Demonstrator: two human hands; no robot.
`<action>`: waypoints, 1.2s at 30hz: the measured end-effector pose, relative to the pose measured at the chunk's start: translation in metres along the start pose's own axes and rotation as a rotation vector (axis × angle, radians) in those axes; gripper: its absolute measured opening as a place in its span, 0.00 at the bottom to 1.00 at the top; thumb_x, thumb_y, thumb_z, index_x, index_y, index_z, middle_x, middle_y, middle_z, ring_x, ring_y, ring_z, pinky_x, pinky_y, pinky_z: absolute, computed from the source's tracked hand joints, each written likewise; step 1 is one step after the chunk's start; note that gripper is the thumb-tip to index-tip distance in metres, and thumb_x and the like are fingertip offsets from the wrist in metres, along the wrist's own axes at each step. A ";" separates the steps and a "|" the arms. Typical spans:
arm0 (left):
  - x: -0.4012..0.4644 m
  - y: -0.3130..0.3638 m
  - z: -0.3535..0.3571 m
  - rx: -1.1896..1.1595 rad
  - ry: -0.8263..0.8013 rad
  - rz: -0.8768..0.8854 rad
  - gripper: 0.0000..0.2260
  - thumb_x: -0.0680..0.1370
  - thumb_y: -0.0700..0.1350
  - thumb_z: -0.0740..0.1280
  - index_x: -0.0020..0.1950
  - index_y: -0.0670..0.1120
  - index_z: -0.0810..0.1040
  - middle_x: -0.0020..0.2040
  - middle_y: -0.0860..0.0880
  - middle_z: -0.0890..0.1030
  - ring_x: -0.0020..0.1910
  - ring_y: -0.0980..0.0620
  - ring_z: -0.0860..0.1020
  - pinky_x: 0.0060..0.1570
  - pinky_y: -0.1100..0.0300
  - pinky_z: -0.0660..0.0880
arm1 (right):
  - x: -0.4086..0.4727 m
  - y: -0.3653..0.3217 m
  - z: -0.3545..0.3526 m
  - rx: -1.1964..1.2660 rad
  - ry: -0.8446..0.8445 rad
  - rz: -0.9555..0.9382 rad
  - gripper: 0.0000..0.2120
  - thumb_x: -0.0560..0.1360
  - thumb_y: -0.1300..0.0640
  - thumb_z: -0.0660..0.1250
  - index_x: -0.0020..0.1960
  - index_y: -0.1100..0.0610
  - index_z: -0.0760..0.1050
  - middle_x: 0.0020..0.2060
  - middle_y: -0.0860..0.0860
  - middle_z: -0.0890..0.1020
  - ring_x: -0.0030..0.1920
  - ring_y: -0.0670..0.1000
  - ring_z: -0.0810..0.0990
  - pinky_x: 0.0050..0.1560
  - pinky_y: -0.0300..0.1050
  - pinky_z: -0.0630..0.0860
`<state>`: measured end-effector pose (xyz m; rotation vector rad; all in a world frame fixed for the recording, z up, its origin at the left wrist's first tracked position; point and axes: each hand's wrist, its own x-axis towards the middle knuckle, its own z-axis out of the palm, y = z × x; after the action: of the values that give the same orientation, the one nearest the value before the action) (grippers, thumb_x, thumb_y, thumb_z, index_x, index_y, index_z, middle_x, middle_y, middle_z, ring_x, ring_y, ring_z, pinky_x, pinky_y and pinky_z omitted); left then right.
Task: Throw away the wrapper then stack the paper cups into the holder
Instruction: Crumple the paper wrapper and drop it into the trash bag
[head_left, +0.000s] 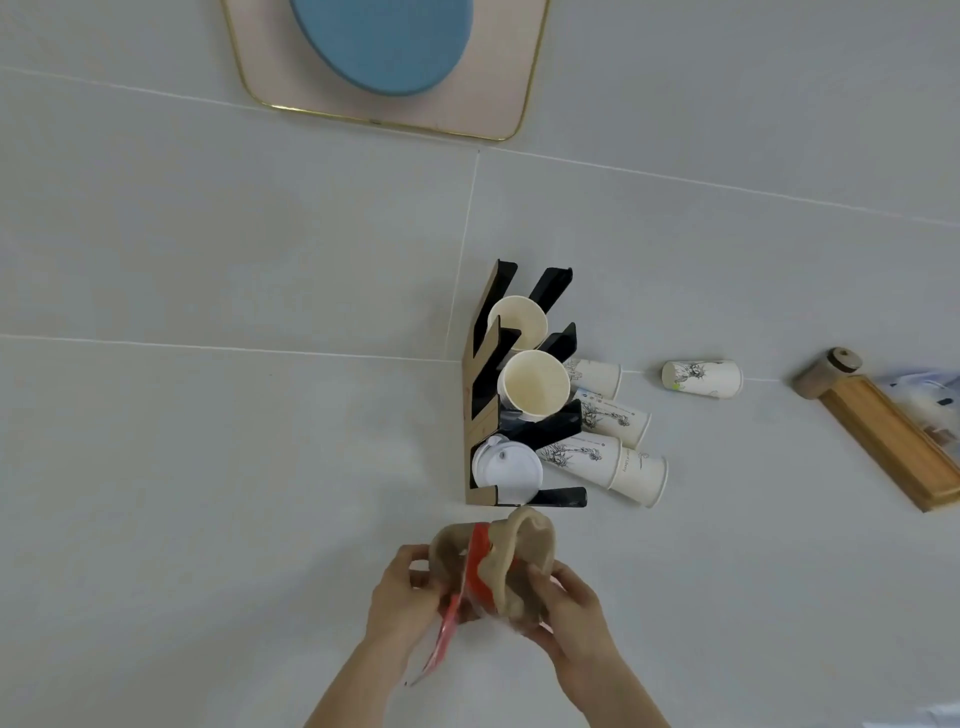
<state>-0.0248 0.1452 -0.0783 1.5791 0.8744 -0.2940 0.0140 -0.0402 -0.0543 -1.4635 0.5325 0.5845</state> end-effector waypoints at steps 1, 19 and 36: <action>-0.004 -0.001 0.001 -0.023 -0.009 0.007 0.06 0.77 0.52 0.70 0.53 0.55 0.78 0.44 0.48 0.87 0.41 0.49 0.86 0.48 0.52 0.83 | 0.001 0.001 0.002 -0.042 0.022 -0.022 0.07 0.80 0.60 0.68 0.55 0.60 0.83 0.48 0.59 0.89 0.51 0.62 0.87 0.53 0.60 0.85; -0.078 -0.001 0.052 -0.192 0.165 0.076 0.29 0.71 0.70 0.66 0.67 0.59 0.67 0.58 0.56 0.79 0.51 0.62 0.79 0.47 0.63 0.74 | 0.010 0.012 -0.022 -0.533 -0.030 -0.284 0.05 0.78 0.55 0.68 0.45 0.54 0.80 0.41 0.52 0.84 0.44 0.56 0.83 0.43 0.50 0.80; -0.175 -0.161 -0.049 -0.601 0.723 0.023 0.15 0.73 0.60 0.71 0.55 0.54 0.77 0.49 0.48 0.87 0.45 0.51 0.86 0.45 0.55 0.84 | -0.087 0.117 0.094 -0.739 -0.562 -0.407 0.12 0.78 0.52 0.70 0.61 0.43 0.75 0.54 0.43 0.82 0.53 0.47 0.83 0.49 0.40 0.81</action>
<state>-0.2666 0.1227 -0.0751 1.1117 1.3372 0.5561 -0.1300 0.0521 -0.0815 -1.9161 -0.4717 0.8675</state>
